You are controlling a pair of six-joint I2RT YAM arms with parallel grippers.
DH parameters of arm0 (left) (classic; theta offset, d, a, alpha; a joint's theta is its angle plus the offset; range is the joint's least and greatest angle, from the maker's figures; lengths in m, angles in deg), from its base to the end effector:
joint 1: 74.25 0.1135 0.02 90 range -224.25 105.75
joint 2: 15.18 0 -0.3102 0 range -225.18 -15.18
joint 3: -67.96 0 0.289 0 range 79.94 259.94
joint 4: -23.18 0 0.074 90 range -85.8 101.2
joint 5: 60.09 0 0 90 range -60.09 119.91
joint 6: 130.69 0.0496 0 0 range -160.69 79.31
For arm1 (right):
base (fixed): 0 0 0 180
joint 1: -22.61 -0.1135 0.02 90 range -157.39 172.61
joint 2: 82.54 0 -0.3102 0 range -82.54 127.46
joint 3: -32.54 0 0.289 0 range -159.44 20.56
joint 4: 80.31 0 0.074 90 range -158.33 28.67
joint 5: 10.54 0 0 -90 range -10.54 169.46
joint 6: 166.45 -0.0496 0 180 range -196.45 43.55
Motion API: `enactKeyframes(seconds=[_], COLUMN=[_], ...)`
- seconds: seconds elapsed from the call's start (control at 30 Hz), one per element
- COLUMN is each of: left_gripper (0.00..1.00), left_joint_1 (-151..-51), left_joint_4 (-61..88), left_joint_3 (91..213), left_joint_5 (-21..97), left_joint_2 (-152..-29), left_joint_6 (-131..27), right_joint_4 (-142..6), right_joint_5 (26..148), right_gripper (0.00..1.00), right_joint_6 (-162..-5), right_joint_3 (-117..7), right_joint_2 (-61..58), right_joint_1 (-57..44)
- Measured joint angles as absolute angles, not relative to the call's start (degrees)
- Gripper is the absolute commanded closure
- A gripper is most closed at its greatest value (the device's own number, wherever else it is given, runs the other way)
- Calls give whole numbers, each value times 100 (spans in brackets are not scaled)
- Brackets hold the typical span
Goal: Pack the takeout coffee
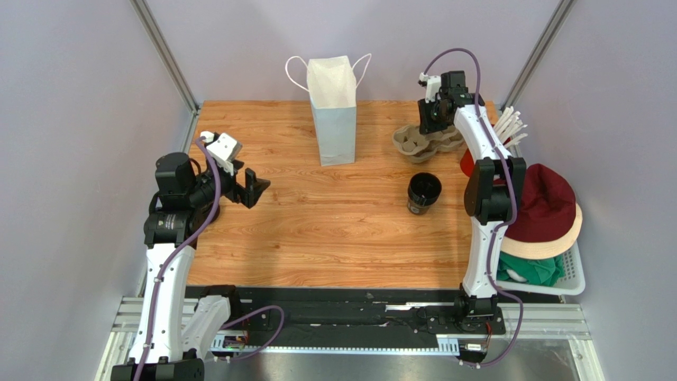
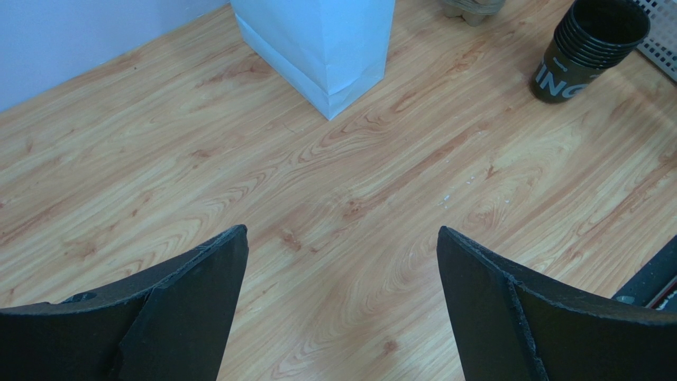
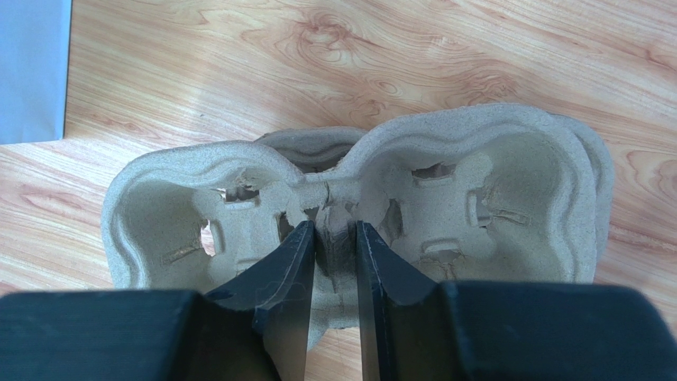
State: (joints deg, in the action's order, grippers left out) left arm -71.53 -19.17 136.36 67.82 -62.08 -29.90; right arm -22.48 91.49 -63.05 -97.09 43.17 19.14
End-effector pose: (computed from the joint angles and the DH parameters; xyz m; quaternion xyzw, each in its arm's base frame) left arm 0.1839 -0.0218 0.4056 0.2387 0.7638 -0.2025 0.5644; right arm 0.5599 0.0443 0.2861 -0.1708 0.9306 0.0726 0.3155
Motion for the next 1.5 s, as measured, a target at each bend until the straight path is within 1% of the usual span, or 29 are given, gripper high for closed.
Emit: enactKeyframes(seconds=[0.33, 0.43, 0.47, 0.53, 0.57, 0.63, 0.67, 0.83, 1.0, 1.2, 1.3, 1.33, 1.4, 1.43, 1.5], left_gripper=[3, 3, 3, 3, 3, 3, 3, 3, 3, 3, 3, 3, 3, 3, 3], left_joint_1=[-7153, -7153, -7153, -7153, -7153, -7153, -7153, -7153, -7153, -7153, -7153, -7153, -7153, -7153, -7153], left_joint_4=[-1917, -1917, -1917, -1917, -1917, -1917, -1917, -1917, -1917, -1917, -1917, -1917, -1917, -1917, -1917], left_joint_3=[13636, 13636, 13636, 13636, 13636, 13636, 13636, 13636, 13636, 13636, 13636, 13636, 13636, 13636, 13636], left_joint_5=[6782, 6782, 6782, 6782, 6782, 6782, 6782, 6782, 6782, 6782, 6782, 6782, 6782, 6782, 6782], left_joint_2=[-6208, -6208, -6208, -6208, -6208, -6208, -6208, -6208, -6208, -6208, -6208, -6208, -6208, -6208, -6208], left_joint_6=[-2988, -2988, -2988, -2988, -2990, -2988, -2988, -2988, -2988, -2988, -2988, -2988, -2990, -2988, -2988], right_joint_4=[-2226, -2224, -2224, -2224, -2224, -2220, -2218, -2191, -2139, -2100, -2102, -2102, -2104, -2104, -2104], right_joint_5=[9149, 9149, 9149, 9149, 9147, 9145, 9140, 9123, 9090, 9090, 9090, 9092, 9092, 9092, 9092], right_gripper=[63, 59, 55, 52, 47, 43, 39, 35, 36, 41, 49, 53, 58, 62, 65], right_joint_6=[-6289, -6285, -6283, -6267, -6265, -6267, -6263, -6226, -6193, -6160, -6158, -6156, -6145, -6141, -6138], right_joint_3=[-9709, -9709, -9709, -9709, -9709, -9709, -9709, -9720, -9726, -9726, -9744, -9750, -9770, -9779, -9781], right_joint_2=[4319, 4319, 4319, 4319, 4319, 4319, 4319, 4378, 4500, 4583, 4583, 4583, 4583, 4583, 4583], right_joint_1=[1914, 1914, 1914, 1914, 1914, 1914, 1914, 1914, 1914, 1914, 1914, 1914, 1914, 1914, 1914])
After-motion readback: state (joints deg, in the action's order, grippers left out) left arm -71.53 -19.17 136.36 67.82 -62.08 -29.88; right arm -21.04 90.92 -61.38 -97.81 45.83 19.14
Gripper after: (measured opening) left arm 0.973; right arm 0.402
